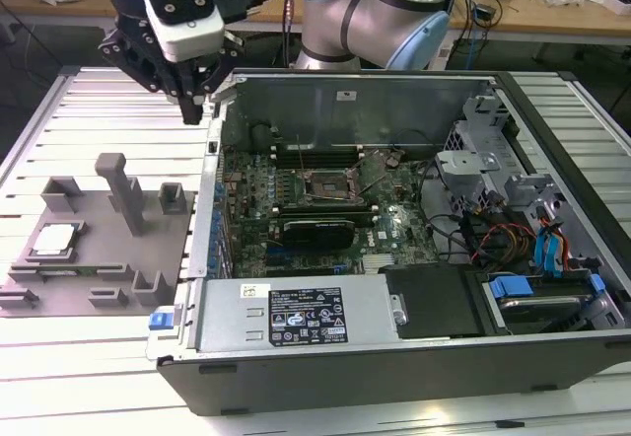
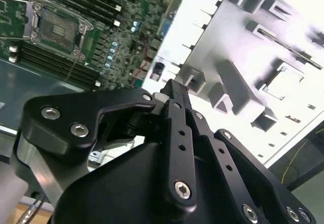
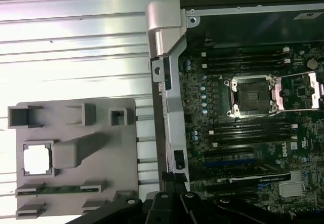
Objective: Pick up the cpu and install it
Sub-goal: 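Reach for the cpu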
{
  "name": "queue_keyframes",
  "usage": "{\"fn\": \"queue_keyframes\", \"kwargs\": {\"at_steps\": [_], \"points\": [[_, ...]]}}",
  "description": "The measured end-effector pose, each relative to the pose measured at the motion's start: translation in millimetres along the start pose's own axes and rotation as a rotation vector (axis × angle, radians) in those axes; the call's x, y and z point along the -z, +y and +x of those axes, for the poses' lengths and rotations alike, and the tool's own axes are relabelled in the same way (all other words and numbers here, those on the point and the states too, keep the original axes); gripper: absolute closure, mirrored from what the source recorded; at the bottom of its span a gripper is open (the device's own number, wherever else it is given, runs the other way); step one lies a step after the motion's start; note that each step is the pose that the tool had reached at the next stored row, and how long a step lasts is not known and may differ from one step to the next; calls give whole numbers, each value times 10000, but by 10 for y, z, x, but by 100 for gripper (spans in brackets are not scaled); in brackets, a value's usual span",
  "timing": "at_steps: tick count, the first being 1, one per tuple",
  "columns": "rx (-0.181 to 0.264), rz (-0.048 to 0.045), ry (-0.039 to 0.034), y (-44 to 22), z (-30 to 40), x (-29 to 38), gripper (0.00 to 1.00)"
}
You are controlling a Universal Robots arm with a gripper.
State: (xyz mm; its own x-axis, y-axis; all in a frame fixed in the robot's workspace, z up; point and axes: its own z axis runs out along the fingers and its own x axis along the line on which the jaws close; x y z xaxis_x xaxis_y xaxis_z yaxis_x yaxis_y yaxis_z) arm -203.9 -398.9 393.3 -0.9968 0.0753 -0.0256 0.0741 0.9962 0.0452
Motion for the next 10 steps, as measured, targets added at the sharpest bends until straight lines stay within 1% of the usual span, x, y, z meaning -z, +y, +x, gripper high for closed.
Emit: {"fn": "queue_keyframes", "kwargs": {"at_steps": [7,8,10], "points": [[0,-1,-14,-14,181,5,89],[1,-2,-18,-16,221,6,89],[1,-3,-24,-21,276,8,89]]}}
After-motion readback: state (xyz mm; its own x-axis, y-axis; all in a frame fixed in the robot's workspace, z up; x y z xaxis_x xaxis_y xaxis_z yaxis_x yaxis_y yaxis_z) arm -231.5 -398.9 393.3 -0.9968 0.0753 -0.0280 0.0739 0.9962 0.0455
